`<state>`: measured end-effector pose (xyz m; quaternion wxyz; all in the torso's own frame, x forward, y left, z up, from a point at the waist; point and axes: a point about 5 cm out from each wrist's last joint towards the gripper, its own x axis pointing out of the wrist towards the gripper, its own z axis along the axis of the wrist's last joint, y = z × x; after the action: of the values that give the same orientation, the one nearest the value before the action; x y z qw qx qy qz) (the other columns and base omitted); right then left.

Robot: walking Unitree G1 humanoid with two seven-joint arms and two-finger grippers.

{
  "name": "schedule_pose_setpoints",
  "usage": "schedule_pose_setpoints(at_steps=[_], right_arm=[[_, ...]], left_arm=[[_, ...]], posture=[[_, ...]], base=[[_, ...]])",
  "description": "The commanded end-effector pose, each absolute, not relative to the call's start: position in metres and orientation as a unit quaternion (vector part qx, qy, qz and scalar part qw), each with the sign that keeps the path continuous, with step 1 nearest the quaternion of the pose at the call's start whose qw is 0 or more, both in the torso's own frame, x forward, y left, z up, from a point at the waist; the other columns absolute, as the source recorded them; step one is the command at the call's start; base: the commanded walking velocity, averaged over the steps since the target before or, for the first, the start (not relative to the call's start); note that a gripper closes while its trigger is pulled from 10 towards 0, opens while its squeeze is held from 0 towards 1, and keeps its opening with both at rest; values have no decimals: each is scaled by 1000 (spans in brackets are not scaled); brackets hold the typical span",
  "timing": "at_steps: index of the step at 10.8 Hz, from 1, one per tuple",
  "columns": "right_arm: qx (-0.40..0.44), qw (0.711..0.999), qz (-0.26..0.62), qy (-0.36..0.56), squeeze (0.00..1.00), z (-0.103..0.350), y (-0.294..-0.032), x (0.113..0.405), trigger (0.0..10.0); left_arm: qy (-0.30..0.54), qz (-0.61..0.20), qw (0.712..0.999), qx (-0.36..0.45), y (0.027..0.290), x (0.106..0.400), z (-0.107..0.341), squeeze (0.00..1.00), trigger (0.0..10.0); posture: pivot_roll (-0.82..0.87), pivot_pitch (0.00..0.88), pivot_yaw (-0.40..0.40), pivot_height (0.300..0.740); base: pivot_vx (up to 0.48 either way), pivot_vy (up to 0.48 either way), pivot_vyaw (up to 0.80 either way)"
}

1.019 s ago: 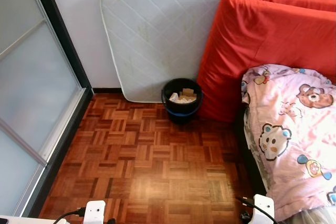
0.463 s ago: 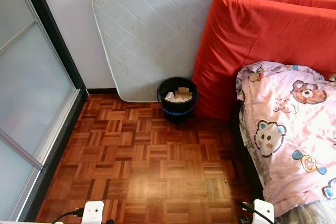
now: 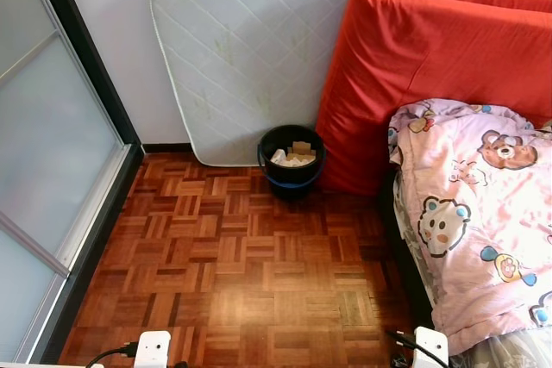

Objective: Clean up the room

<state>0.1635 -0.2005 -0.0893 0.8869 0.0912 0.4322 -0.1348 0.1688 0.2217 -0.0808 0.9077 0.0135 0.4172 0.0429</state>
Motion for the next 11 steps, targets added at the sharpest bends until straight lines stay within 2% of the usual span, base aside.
schedule_pose_setpoints(at_steps=[1,6,11], right_arm=[[97,886,-135,433,0,-90,-199,162,10000],[97,886,-131,434,0,-90,-198,163,10000],[100,886,-130,433,0,-90,-197,162,10000]], left_arm=[[427,40,903,18,224,165,-82,0,10000],[429,34,902,18,215,166,-84,0,10000],[433,35,900,20,217,164,-85,0,10000]], posture=[[0,30,20,740],[-2,7,21,740],[-3,10,21,740]], base=[[0,0,0],[0,0,0],[0,0,0]])
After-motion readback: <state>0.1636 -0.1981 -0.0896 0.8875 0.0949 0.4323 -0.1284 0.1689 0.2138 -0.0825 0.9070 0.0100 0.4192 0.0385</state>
